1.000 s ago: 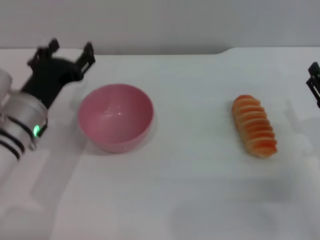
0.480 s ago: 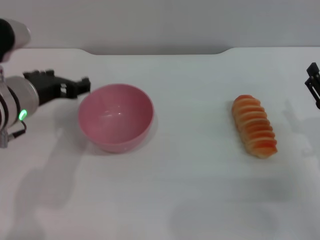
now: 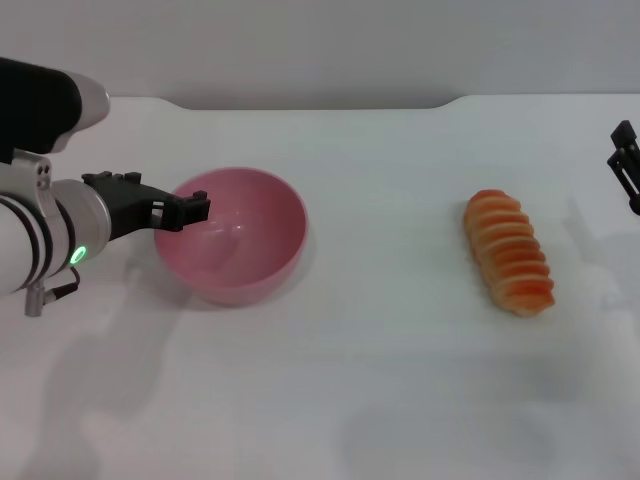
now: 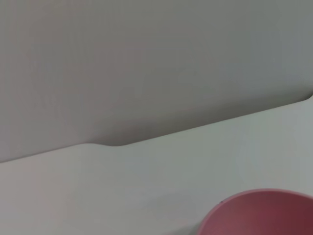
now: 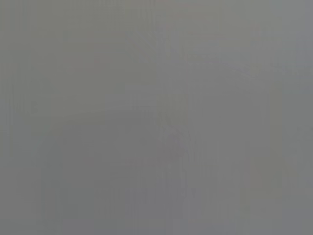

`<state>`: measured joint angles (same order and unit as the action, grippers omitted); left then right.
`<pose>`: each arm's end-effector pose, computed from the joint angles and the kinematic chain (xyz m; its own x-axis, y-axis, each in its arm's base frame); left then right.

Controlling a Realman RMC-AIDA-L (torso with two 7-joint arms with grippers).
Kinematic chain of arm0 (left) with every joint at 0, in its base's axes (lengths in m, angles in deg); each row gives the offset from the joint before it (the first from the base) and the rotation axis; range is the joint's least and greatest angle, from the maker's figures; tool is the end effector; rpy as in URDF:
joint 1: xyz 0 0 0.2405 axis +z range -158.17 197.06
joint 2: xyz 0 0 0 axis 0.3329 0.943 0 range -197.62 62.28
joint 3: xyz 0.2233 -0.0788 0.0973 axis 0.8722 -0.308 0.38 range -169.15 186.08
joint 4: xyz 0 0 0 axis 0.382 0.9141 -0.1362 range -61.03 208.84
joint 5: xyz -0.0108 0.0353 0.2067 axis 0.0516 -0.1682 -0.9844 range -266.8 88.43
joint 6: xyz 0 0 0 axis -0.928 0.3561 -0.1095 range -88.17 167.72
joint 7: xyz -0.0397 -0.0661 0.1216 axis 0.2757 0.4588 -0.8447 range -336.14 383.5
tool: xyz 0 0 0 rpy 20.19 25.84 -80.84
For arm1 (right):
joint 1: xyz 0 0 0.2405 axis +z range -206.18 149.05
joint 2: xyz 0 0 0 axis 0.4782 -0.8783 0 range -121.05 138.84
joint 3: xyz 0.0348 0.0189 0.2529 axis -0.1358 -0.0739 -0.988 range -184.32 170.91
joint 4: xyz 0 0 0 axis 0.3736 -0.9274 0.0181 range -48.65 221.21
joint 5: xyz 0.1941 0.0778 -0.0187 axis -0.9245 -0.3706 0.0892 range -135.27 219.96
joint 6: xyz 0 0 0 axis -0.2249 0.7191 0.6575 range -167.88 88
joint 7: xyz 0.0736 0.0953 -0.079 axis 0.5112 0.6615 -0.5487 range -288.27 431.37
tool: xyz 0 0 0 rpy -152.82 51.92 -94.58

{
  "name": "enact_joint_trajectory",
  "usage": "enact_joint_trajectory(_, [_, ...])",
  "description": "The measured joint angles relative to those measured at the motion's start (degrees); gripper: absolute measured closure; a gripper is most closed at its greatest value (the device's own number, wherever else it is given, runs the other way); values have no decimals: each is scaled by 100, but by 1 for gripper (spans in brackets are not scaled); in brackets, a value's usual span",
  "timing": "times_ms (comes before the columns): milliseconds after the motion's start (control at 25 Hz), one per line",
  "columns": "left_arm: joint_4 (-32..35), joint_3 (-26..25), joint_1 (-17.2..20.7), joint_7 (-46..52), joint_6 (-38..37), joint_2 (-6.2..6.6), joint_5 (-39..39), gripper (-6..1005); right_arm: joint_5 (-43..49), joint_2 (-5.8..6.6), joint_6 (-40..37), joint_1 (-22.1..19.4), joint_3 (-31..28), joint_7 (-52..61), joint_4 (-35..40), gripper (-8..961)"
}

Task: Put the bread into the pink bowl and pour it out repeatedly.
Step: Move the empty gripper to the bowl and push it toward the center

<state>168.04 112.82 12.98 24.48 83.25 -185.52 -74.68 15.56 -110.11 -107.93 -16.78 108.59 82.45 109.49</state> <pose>-0.2066 0.3298 -0.0047 0.7160 0.5876 0.3769 0.6341 -0.3217 -0.7031 0.3244 0.2912 -0.0107 0.6316 0.1105 -0.7674 -0.7508 -0.1596 -0.6409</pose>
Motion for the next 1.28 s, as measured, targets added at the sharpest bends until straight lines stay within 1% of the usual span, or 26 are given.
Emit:
enact_joint_trajectory(40, [-164,-20,-97,-6,-38,-1,0,262,0,0,0,0,2,0,3,138])
enact_joint_trajectory(200, [-164,-20,-97,-6,-38,-1,0,270,0,0,-2,-3,8,0,7,138])
enact_joint_trajectory(240, [-575,-46,-316,-12,-146,-1,-2,273,0,0,-2,-5,8,0,8,138])
enact_joint_trajectory(280, [-575,-46,-316,-12,-146,-1,-2,275,0,0,-3,-7,8,0,8,138])
enact_joint_trajectory(320, [-804,-49,-453,19,-181,-1,-2,277,0,0,-3,-8,8,0,8,138])
enact_joint_trajectory(400, [-804,-49,-453,19,-181,-1,-2,281,0,0,-5,-10,8,0,8,138])
enact_joint_trajectory(480, [-935,-50,-527,37,-195,-4,-1,285,0,0,-5,-10,8,0,9,138])
enact_joint_trajectory(520, [-1149,-45,-657,42,-201,-9,28,287,0,0,-5,-10,8,0,12,138])
enact_joint_trajectory(640, [-1292,-28,-744,43,-190,-10,88,293,0,0,-5,-7,8,0,21,139])
enact_joint_trajectory(840, [-1462,-30,-799,43,-191,-10,109,303,0,3,-5,15,8,0,28,139])
enact_joint_trajectory(880, [-1595,-47,-825,43,-210,-10,152,305,0,3,-5,15,8,0,27,139])
enact_joint_trajectory(1120, [-1695,-75,-846,19,-229,-9,160,318,-2,6,-33,12,7,0,41,139])
enact_joint_trajectory(1280, [-1772,-115,-858,-10,-372,-6,194,326,-2,-2,-43,-7,8,0,97,138])
